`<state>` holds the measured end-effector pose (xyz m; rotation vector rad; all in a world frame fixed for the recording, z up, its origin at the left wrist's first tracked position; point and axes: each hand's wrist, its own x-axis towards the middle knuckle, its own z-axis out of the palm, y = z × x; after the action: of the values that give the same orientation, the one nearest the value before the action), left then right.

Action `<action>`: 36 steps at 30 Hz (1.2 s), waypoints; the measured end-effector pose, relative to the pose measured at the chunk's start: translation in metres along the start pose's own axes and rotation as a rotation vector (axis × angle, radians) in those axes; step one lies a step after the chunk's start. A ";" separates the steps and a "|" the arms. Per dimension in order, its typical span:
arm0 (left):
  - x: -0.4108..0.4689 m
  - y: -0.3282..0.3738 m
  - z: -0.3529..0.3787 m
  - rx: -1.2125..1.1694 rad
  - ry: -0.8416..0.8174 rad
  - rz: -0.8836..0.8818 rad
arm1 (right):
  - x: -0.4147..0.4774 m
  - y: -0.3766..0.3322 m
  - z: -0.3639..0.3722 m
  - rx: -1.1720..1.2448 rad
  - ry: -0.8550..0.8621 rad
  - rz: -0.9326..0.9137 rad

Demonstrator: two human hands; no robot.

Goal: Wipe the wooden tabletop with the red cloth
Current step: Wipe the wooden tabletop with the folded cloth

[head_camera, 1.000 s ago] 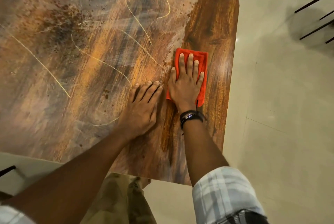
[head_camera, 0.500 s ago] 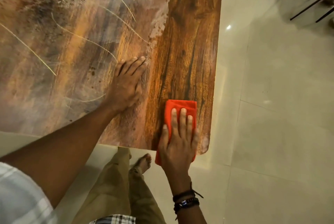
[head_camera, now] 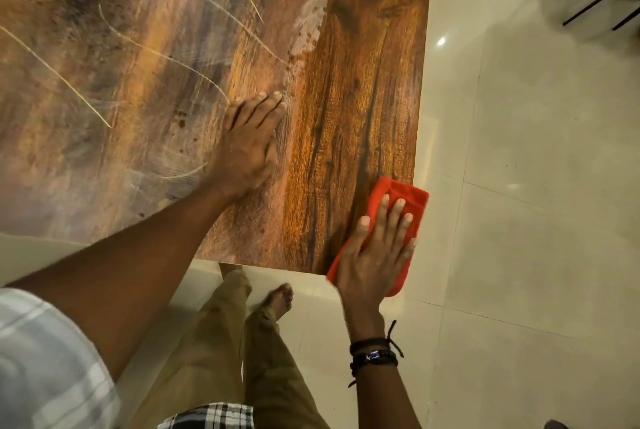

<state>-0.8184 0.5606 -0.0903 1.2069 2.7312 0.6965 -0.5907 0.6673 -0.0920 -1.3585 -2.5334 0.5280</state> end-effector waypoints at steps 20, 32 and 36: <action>0.010 -0.003 0.001 -0.430 0.247 -0.288 | 0.091 -0.155 0.074 -0.178 -0.096 -0.206; 0.008 -0.002 -0.004 -0.520 0.182 -0.344 | 0.095 -0.154 0.064 -0.164 -0.200 -0.276; 0.010 -0.002 -0.013 -0.564 0.201 -0.333 | 0.023 -0.132 0.048 -0.153 -0.217 -0.276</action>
<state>-0.8296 0.5617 -0.0784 0.5701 2.5034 1.4615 -0.7201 0.6094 -0.0806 -1.0159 -2.9295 0.4555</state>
